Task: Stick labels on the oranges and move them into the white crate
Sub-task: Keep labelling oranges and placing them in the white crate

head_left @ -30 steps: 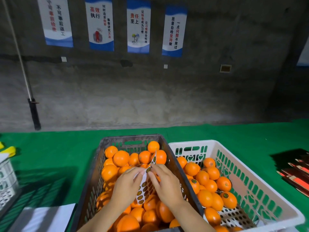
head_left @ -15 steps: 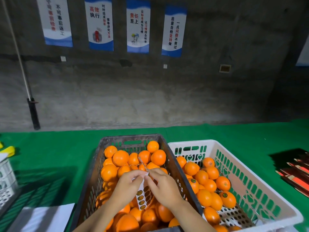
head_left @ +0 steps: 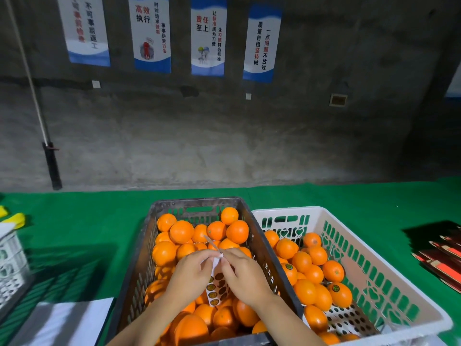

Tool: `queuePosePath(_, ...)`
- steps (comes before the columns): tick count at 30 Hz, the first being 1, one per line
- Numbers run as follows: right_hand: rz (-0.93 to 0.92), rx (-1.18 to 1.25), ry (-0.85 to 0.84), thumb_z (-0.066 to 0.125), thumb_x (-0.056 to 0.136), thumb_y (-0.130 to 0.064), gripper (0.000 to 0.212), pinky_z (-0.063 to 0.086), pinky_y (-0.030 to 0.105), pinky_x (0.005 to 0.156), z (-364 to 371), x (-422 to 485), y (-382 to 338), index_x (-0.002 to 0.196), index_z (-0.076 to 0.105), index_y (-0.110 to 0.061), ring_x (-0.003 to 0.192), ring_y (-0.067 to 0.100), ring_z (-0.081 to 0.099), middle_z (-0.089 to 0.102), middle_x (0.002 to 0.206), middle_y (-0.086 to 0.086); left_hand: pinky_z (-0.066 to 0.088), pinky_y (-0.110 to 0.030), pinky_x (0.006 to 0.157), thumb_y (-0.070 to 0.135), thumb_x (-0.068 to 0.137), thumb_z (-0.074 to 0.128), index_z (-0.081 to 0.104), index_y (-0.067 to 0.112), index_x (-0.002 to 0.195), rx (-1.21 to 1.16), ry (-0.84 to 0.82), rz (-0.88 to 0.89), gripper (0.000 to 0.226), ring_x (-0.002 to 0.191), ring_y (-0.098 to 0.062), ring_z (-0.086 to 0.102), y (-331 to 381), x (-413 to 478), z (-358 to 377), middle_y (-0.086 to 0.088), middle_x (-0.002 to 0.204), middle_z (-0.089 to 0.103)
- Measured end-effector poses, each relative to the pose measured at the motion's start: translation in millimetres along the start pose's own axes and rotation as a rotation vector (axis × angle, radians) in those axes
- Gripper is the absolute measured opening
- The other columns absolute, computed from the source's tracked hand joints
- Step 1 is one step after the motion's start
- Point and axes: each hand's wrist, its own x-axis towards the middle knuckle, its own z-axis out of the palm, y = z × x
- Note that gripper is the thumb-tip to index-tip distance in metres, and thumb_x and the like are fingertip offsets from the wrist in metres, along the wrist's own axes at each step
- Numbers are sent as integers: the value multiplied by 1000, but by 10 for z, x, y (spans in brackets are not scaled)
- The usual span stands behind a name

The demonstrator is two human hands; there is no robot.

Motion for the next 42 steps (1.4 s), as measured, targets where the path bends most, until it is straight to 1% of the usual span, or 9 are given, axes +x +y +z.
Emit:
queuePosePath(8,128,-93,306,52,103,-36,25,55,29,73,-44,36,88,113,72,-25,95,9,64,66,108,-10,39,0,78,27,102,49,64,28,127,116,118,-6,29,99,12,52,-98,25,50,15,120,68)
queuePosePath(12,210,-123,428,60,99,-32,20,54,25,68,-134,35,127,112,72,-22,93,11,65,65,107,-8,48,-15,81,22,102,48,63,21,130,194,263,2,31,105,-7,64,-73,11,-38,6,120,69)
queuePosePath(15,172,-211,216,61,99,-34,19,44,20,67,-246,3,180,109,74,-24,95,11,60,65,104,-8,56,-31,70,10,98,54,66,15,125,297,379,13,30,93,-21,71,-40,-6,-156,-1,115,72)
queuePosePath(18,31,-313,-35,57,100,-37,20,45,23,82,-324,-83,234,106,74,-29,100,11,58,66,104,-11,54,-31,57,7,95,59,67,15,120,365,385,32,28,80,-23,72,-41,-19,-179,-2,103,74)
queuePosePath(26,-66,-445,-186,52,102,-38,25,38,32,98,-385,-257,196,113,73,-32,114,12,51,65,121,-14,59,-40,59,9,98,55,65,14,126,391,298,95,30,85,-23,72,-48,-33,-118,-4,112,73)
queuePosePath(30,-124,-537,-275,50,102,-34,27,34,32,97,-403,-266,177,118,71,-29,120,15,48,61,127,-12,50,-26,54,17,101,50,65,17,126,327,350,37,29,78,-16,69,-58,-39,-124,0,101,75)
queuePosePath(33,-106,-534,-344,53,99,-34,25,35,34,100,-426,-292,159,115,72,-28,119,14,47,61,125,-12,40,-17,50,18,101,50,66,19,125,298,373,16,29,69,-9,63,-32,-49,-143,4,91,74)
queuePosePath(39,-10,-435,-496,54,90,-32,29,48,37,96,-486,-359,83,108,75,-22,116,19,58,67,126,-3,45,-25,48,19,101,50,66,19,125,284,364,6,29,65,-9,61,-21,-45,-148,4,85,73)
queuePosePath(42,61,-428,-558,49,94,-32,38,47,39,102,-503,-381,82,127,68,-26,130,20,52,60,140,-4,44,-25,48,19,101,50,66,19,125,281,365,7,28,65,-10,60,-18,-46,-140,4,85,72)
